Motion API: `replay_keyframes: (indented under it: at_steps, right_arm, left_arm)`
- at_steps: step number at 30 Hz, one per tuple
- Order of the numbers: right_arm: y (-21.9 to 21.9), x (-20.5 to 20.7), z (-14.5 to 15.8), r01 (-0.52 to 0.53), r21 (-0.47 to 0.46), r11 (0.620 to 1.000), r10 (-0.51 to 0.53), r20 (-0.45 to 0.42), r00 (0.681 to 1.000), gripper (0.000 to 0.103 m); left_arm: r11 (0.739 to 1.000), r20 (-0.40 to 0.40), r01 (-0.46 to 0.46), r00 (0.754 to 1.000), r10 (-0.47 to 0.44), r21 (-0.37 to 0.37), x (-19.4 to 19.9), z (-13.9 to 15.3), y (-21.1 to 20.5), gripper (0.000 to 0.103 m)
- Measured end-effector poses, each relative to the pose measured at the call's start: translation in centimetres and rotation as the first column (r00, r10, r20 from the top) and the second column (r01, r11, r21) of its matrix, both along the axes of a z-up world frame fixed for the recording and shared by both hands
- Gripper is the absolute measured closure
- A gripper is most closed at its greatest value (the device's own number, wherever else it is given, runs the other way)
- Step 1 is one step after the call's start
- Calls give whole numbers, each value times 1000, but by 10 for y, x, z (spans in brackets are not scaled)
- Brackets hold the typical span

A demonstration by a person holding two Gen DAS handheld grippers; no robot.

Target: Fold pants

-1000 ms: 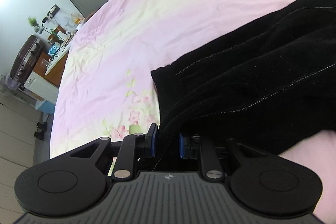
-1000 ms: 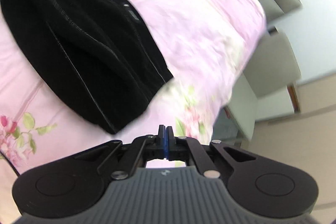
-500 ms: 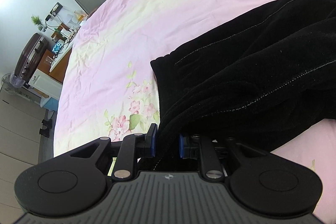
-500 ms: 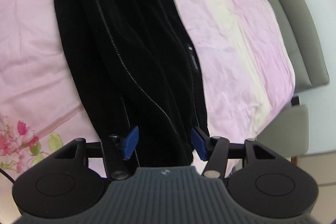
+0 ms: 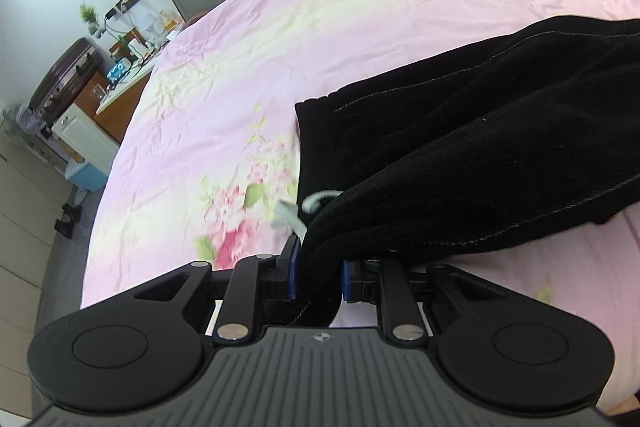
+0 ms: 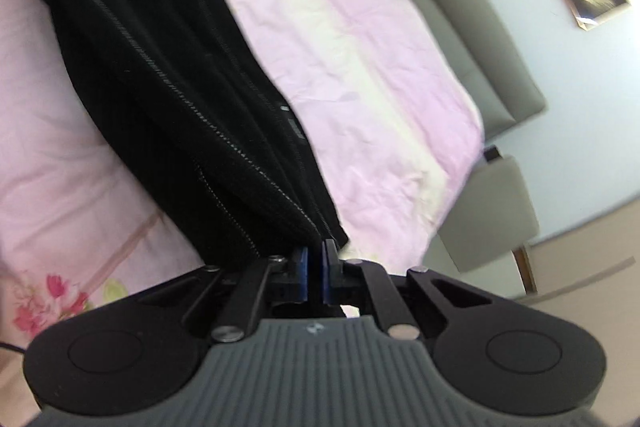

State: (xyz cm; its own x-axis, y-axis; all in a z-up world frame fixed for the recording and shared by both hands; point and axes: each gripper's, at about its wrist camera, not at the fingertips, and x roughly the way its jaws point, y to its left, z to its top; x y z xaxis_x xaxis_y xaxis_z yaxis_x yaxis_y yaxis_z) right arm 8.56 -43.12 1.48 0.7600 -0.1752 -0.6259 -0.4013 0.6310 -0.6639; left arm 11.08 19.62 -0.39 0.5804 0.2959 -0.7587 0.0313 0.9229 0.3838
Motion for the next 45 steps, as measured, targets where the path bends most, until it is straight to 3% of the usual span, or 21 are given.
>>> replay_keyframes:
  at_steps: [4, 7, 11, 14, 18, 20, 23, 24, 26, 28, 29, 30, 31, 32, 35, 37, 39, 42, 45]
  right_arm:
    - [-12, -21, 26, 81, 43, 996, -83, 30, 996, 103]
    - [-11, -9, 33, 125, 74, 989, -128, 42, 991, 103]
    - [-8, 40, 22, 170, 78, 982, -171, 5, 985, 103]
    - [-4, 71, -4, 178, 17, 984, -177, -50, 983, 103]
    - [1, 91, -27, 174, -11, 985, -175, -84, 981, 103]
    - [2, 99, -33, 183, -9, 983, -183, -90, 979, 103]
    - [4, 103, -40, 181, -17, 983, -182, -102, 978, 103]
    - [4, 105, -43, 181, -21, 983, -182, -106, 978, 103]
    - [4, 108, -46, 189, -21, 982, -190, -114, 975, 103]
    - [4, 108, -49, 191, -24, 981, -193, -120, 974, 103]
    - [4, 108, -50, 190, -28, 981, -192, -124, 973, 103]
    - [4, 108, -51, 188, -31, 982, -191, -127, 973, 103]
    - [4, 107, -51, 186, -35, 982, -189, -129, 973, 103]
    - [4, 107, -51, 185, -37, 982, -189, -130, 973, 103]
    - [5, 103, -44, 185, -36, 982, -188, -121, 975, 103]
    - [4, 99, -35, 192, -28, 981, -194, -108, 975, 103]
    - [4, 96, -25, 198, -25, 980, -199, -91, 976, 103]
    - [-1, 102, -5, 211, -15, 977, -212, -71, 975, 103]
    - [-1, 131, 7, 218, -5, 976, -218, -63, 974, 103]
  left_arm:
    - [999, 74, -7, 997, 10, -33, -21, 26, -4, 88]
    - [997, 96, -17, 995, 24, -75, -7, 40, -3, 88]
    - [1000, 49, 17, 999, -17, 4, 35, 22, -11, 92]
    - [997, -4, 75, 997, -75, 32, 58, 9, -12, 91]
    - [980, -94, 197, 976, -194, 23, 85, 4, -9, 86]
    - [950, -166, 311, 939, -302, 30, 94, 1, -10, 74]
    - [894, -266, 441, 874, -407, 79, 102, -13, -21, 65]
    - [874, -292, 474, 855, -428, 108, 104, -20, -25, 64]
    - [832, -342, 530, 822, -456, 165, 106, -37, -34, 49]
    - [788, -392, 584, 783, -483, 197, 105, -53, -41, 44]
    - [770, -399, 592, 782, -479, 236, 104, -62, -45, 46]
    - [767, -398, 579, 796, -457, 278, 105, -69, -46, 53]
    - [778, -394, 551, 815, -425, 300, 107, -73, -46, 75]
    - [808, -370, 517, 836, -405, 283, 109, -72, -44, 80]
    - [916, -253, 367, 913, -321, 161, 110, -46, -31, 85]
    - [966, -174, 249, 956, -235, 65, 109, -25, -18, 86]
    - [988, -123, 153, 980, -154, -13, 107, -7, -4, 86]
    - [993, -106, 46, 993, -58, -109, 119, 11, 16, 86]
    - [995, -116, -3, 993, -9, -98, 151, 13, 14, 85]
